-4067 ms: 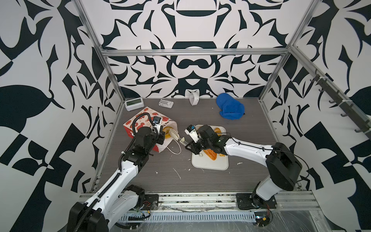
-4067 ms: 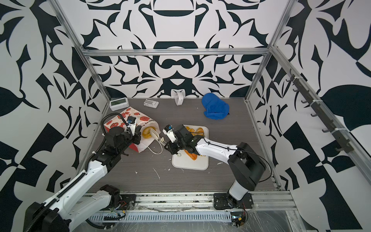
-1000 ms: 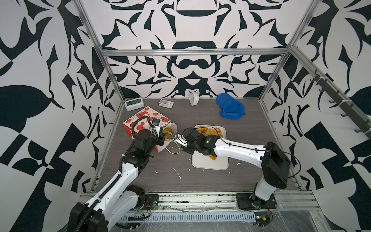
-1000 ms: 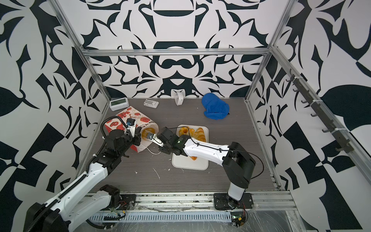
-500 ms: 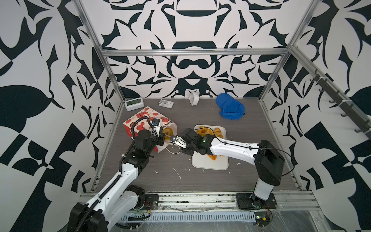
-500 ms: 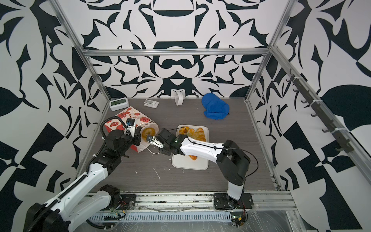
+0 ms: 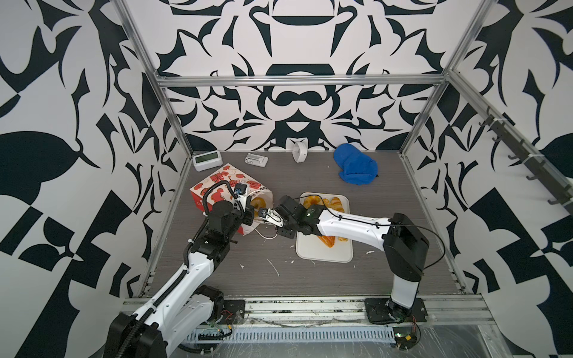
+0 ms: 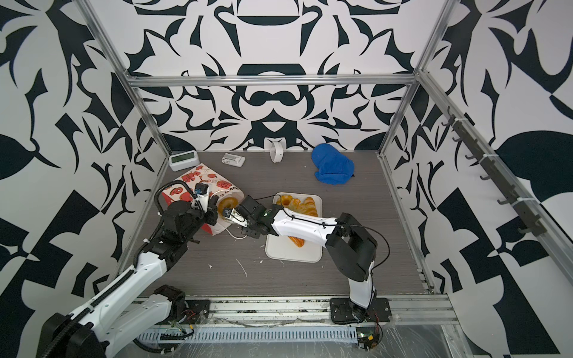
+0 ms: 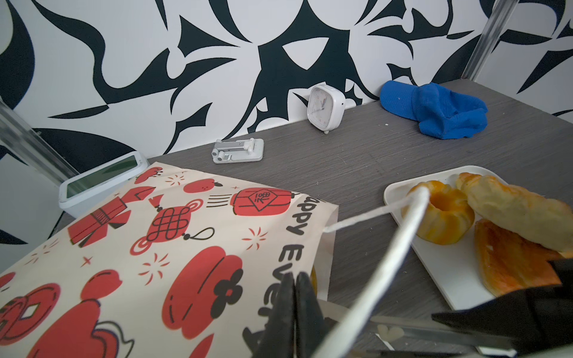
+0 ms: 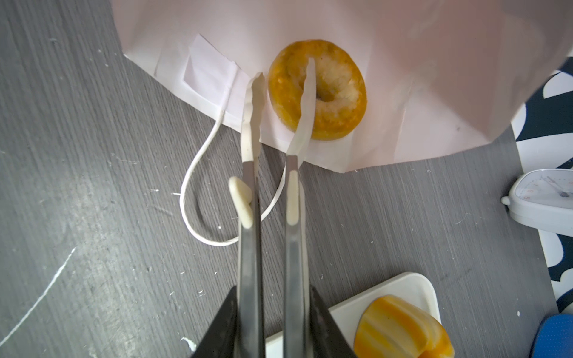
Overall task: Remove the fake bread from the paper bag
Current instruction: 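Carry the ring bread with the tongs toward the white tray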
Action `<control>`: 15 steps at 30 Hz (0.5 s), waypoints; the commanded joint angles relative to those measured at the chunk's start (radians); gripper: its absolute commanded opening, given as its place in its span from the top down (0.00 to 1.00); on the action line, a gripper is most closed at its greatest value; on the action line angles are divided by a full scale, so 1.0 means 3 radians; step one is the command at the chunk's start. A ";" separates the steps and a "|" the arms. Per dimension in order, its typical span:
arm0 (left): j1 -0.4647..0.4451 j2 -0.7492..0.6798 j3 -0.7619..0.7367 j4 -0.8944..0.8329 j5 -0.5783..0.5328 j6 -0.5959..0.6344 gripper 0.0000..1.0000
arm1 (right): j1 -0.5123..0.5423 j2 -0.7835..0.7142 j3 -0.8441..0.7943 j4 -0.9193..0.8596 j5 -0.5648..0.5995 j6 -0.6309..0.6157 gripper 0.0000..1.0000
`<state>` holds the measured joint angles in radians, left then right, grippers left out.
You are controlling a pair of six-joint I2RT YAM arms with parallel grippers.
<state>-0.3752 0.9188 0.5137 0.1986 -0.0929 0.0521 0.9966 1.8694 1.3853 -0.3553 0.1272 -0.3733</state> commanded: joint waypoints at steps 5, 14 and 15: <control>0.0000 -0.0061 -0.0090 0.0134 -0.0031 -0.0046 0.93 | 0.0025 0.0030 0.0208 -0.0087 0.0186 -0.0019 0.65; -0.0002 -0.0071 -0.0084 0.0121 -0.0053 -0.0046 0.93 | 0.0022 0.0153 0.0337 -0.0197 0.0342 0.0036 0.80; -0.0002 -0.0076 -0.0083 0.0122 -0.0053 -0.0046 0.93 | 0.0023 0.0141 0.0332 -0.0176 0.0323 0.0049 0.83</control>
<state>-0.3752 0.9138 0.4961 0.2050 -0.1005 0.0505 0.9974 1.9438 1.4429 -0.4076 0.2039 -0.3729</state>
